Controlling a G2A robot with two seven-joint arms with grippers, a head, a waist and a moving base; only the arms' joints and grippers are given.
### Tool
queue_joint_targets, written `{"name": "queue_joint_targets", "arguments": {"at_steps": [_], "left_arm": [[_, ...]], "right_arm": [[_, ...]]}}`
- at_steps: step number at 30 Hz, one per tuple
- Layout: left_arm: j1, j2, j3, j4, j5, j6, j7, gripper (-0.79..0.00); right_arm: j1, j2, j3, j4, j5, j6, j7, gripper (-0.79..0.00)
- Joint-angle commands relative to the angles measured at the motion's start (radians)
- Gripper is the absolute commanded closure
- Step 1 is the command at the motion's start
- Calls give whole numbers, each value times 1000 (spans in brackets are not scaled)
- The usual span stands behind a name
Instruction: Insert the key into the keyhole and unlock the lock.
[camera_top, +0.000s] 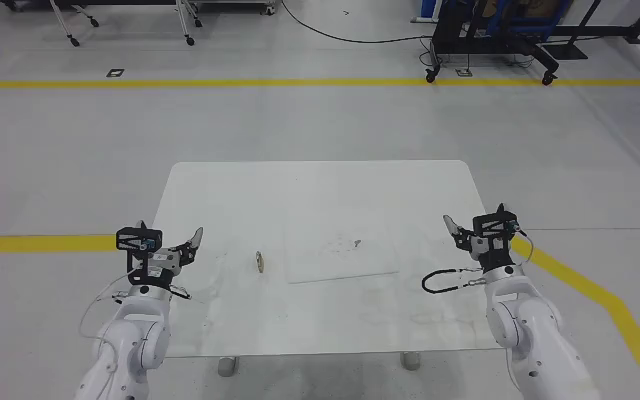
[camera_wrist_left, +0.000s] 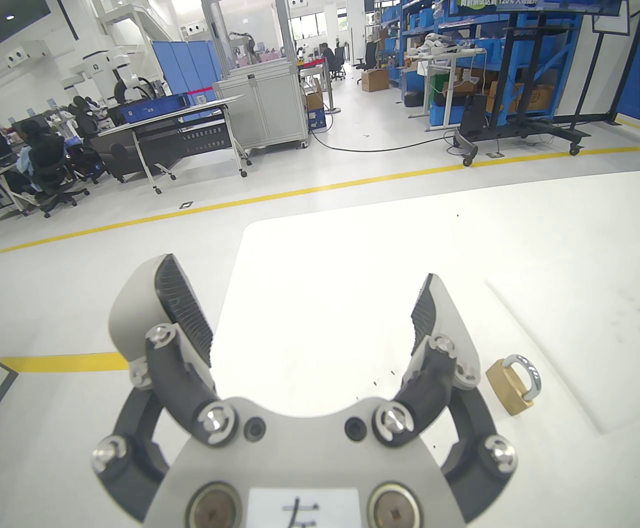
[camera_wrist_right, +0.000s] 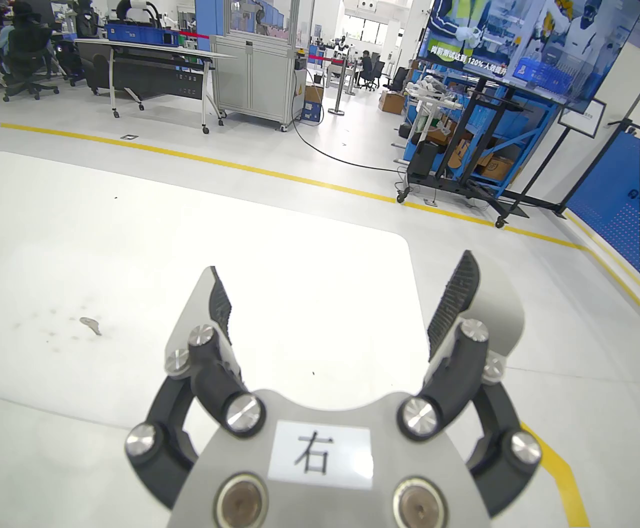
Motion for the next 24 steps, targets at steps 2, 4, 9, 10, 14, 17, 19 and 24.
{"name": "queue_joint_targets", "arguments": {"at_steps": [2, 4, 9, 10, 14, 17, 19, 24], "left_arm": [[0, 0, 0, 0, 0, 0, 0, -785], [0, 0, 0, 0, 0, 0, 0, -784], [0, 0, 0, 0, 0, 0, 0, -785], [0, 0, 0, 0, 0, 0, 0, -785], [0, 0, 0, 0, 0, 0, 0, -785], [0, 0, 0, 0, 0, 0, 0, -785], [0, 0, 0, 0, 0, 0, 0, -785], [0, 0, 0, 0, 0, 0, 0, -785]], "right_arm": [[0, 0, 0, 0, 0, 0, 0, -785], [0, 0, 0, 0, 0, 0, 0, -784], [49, 0, -55, -6, -69, -53, 88, -785], [71, 0, -81, -4, -92, -71, 119, -785], [151, -3, -159, 11, -142, -155, 214, -785], [208, -3, -192, 44, -119, -262, 263, -785], [249, -3, -215, 77, -90, -354, 301, -785], [338, -4, -258, 172, -22, -513, 333, -785]]}}
